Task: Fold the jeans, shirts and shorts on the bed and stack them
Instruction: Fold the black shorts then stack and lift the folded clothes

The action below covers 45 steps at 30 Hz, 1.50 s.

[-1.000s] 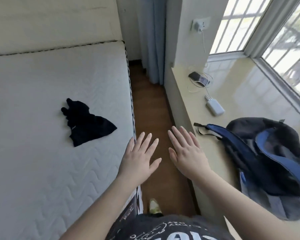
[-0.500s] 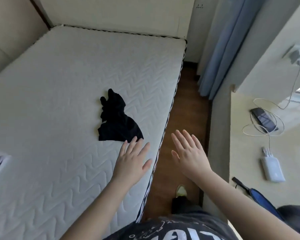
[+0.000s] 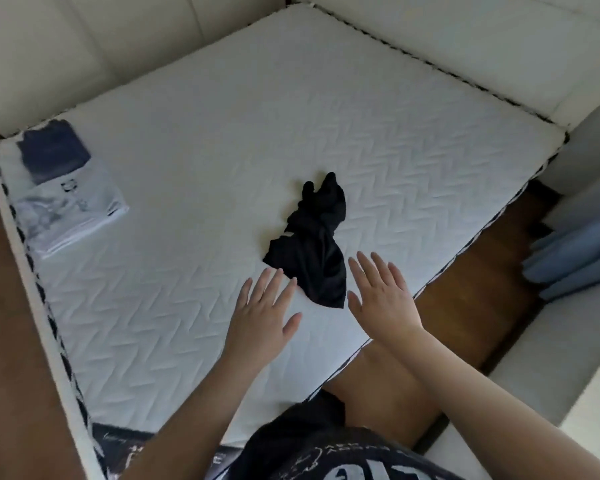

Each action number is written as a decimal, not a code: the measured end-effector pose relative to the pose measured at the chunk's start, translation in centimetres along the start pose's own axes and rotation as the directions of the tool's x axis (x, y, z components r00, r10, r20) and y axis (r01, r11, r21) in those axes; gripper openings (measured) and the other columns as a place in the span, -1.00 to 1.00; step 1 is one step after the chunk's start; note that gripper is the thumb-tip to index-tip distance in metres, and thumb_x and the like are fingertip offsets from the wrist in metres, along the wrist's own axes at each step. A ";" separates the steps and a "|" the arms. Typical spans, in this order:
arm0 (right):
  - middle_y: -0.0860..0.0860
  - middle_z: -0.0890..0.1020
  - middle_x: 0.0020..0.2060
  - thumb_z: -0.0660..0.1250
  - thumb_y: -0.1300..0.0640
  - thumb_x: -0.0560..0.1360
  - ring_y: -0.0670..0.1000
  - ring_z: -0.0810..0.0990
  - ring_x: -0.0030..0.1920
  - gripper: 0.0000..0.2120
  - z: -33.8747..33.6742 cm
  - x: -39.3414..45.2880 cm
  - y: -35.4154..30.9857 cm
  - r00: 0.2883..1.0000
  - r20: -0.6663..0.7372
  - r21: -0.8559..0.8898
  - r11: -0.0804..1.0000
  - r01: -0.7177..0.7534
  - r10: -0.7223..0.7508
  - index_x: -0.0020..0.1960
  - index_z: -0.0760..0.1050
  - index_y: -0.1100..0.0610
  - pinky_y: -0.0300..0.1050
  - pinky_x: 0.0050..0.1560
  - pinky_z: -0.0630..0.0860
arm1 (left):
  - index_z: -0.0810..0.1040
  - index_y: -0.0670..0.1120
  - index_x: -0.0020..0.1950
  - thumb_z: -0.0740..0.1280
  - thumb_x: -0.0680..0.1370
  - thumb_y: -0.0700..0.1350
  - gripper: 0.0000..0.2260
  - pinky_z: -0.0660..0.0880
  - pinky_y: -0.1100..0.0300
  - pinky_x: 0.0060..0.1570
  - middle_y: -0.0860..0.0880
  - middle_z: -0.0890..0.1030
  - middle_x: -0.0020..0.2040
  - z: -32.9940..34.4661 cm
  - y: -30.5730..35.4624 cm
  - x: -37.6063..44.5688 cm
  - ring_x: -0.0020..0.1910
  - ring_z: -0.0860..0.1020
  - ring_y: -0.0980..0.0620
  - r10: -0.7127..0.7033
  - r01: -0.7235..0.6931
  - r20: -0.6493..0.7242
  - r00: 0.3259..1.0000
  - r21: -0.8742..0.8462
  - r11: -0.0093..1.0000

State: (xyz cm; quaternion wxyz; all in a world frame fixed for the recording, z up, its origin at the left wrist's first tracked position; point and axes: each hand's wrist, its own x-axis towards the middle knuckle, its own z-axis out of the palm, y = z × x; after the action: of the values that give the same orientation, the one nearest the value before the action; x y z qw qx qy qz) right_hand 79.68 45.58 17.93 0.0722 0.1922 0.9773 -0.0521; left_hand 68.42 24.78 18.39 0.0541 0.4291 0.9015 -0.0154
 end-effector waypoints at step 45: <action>0.02 0.44 0.36 0.30 -0.05 0.56 0.08 0.23 0.49 -0.69 20.4 47.8 9.5 0.918 0.225 -0.053 0.937 0.345 -0.325 0.26 0.55 0.04 0.07 0.52 0.00 | -0.01 0.02 0.60 0.16 0.63 0.10 -0.40 0.09 -0.04 0.49 -0.10 0.11 0.59 23.8 -6.7 41.0 0.56 0.08 -0.10 -0.184 0.215 0.209 0.960 -0.134 0.967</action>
State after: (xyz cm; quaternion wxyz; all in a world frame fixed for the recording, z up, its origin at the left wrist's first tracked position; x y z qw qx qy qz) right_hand 41.99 69.26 -10.53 0.1753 0.0120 0.9837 -0.0391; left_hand 39.54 50.39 -9.90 0.1739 0.3267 0.9290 0.0076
